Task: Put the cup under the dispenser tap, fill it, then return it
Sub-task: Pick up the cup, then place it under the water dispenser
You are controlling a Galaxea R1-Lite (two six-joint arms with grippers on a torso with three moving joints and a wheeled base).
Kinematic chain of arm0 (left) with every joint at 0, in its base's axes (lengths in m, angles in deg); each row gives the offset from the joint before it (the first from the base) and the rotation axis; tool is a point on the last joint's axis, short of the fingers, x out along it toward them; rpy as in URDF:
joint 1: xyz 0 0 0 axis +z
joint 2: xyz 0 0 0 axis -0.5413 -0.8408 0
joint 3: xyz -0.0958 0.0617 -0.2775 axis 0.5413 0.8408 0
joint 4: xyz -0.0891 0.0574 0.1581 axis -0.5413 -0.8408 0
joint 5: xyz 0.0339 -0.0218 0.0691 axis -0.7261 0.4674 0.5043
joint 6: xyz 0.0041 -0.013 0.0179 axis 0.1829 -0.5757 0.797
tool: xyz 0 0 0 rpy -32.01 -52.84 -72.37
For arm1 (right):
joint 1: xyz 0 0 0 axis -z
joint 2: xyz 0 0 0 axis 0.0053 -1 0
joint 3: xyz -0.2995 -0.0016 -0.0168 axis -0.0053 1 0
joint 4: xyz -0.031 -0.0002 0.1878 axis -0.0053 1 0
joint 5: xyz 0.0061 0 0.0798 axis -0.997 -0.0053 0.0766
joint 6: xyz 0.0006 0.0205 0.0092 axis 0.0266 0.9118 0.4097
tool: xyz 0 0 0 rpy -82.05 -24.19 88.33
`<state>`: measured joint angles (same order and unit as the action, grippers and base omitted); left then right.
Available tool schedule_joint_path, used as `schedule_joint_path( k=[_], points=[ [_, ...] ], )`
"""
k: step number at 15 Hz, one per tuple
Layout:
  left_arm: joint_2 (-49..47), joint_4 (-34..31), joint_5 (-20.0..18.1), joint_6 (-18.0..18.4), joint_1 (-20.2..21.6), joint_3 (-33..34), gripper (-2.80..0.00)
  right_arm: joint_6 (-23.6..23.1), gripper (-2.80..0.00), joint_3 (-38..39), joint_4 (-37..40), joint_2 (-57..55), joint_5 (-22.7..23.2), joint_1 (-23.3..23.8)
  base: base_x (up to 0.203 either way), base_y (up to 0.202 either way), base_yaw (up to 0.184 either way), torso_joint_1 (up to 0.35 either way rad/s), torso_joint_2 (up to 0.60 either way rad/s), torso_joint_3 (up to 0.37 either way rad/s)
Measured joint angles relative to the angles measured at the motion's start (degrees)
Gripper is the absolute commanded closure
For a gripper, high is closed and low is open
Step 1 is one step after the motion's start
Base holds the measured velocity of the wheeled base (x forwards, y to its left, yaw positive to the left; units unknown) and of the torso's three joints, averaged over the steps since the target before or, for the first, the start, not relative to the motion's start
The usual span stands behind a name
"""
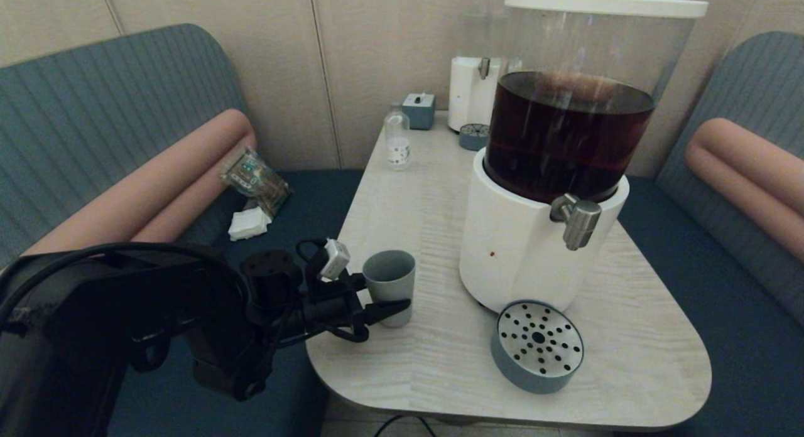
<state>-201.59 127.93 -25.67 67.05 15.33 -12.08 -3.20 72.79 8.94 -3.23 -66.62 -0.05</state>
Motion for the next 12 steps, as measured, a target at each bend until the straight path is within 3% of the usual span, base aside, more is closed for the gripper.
schedule_joint_path(
  k=[7, 9, 12],
  points=[
    [6.57, 0.01, 2.23, -0.16, -2.15, 5.18, 0.00, 0.21, 0.00, 0.00, 0.07, 0.00, 0.02, 0.02, 0.000, 0.000, 0.000, 0.000, 0.00, 0.000],
    [10.99, 0.01, 4.41, -1.06, -4.85, 7.19, 0.00, 0.49, 0.00, 0.00, 0.09, 0.00, 0.00, 0.02, 0.000, 0.000, 0.000, 0.000, 0.00, 0.000],
    [17.12, 0.06, 10.16, -2.63, -13.08, 8.42, 0.00, 0.69, 0.00, 0.00, 0.06, 0.00, 0.02, 0.00, 0.000, 0.000, 0.000, 0.000, 0.00, 0.000]
  ],
)
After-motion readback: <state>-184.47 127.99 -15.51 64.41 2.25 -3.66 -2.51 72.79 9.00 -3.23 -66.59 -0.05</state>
